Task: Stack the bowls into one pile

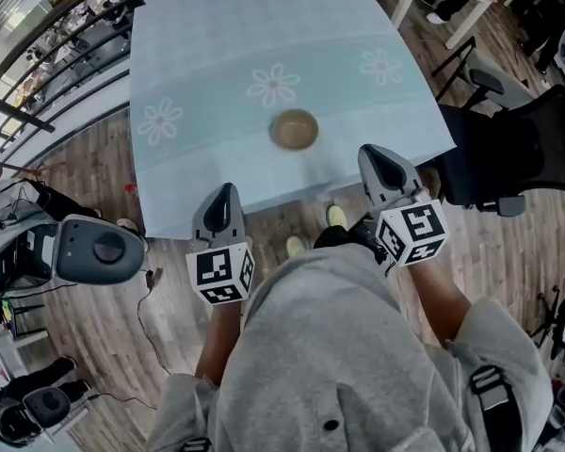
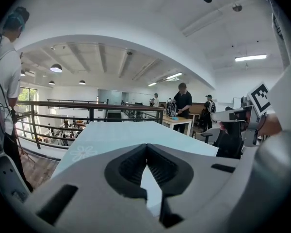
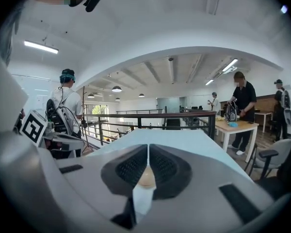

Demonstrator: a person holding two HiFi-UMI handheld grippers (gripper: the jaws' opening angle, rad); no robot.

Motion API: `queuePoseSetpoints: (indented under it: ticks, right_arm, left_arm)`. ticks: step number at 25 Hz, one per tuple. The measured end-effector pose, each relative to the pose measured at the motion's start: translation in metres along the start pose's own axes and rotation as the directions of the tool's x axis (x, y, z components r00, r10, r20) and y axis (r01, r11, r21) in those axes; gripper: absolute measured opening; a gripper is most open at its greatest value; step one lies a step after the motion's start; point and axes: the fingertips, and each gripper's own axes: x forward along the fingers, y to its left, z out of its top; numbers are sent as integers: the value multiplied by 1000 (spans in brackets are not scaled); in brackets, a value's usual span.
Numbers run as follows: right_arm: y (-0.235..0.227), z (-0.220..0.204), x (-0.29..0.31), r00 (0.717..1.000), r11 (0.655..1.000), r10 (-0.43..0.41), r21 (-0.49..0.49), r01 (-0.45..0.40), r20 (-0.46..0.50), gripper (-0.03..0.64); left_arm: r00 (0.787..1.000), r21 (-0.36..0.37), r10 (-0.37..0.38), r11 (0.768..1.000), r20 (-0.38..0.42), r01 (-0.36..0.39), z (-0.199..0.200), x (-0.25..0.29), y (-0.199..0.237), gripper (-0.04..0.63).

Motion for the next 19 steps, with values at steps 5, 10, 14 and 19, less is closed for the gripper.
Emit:
queuePoseSetpoints:
  ticks: [5, 10, 14, 19]
  right_arm:
    - [-9, 9, 10, 1000, 1000, -1, -6, 1, 4, 34]
    - [-10, 10, 15, 1000, 999, 14, 30, -14, 9, 34]
    - [-4, 11, 14, 1000, 999, 20, 26, -20, 11, 34]
    - [1, 7, 12, 1000, 997, 30, 67, -30, 9, 34]
  left_arm:
    - [999, -6, 34, 999, 10, -34, 8, 8, 5, 20]
    - [999, -23, 47, 999, 21, -47, 12, 8, 2, 20]
    - [999, -26, 44, 999, 24, -43, 10, 3, 1, 20]
    - [999, -18, 34, 999, 23, -33, 9, 0, 0, 20]
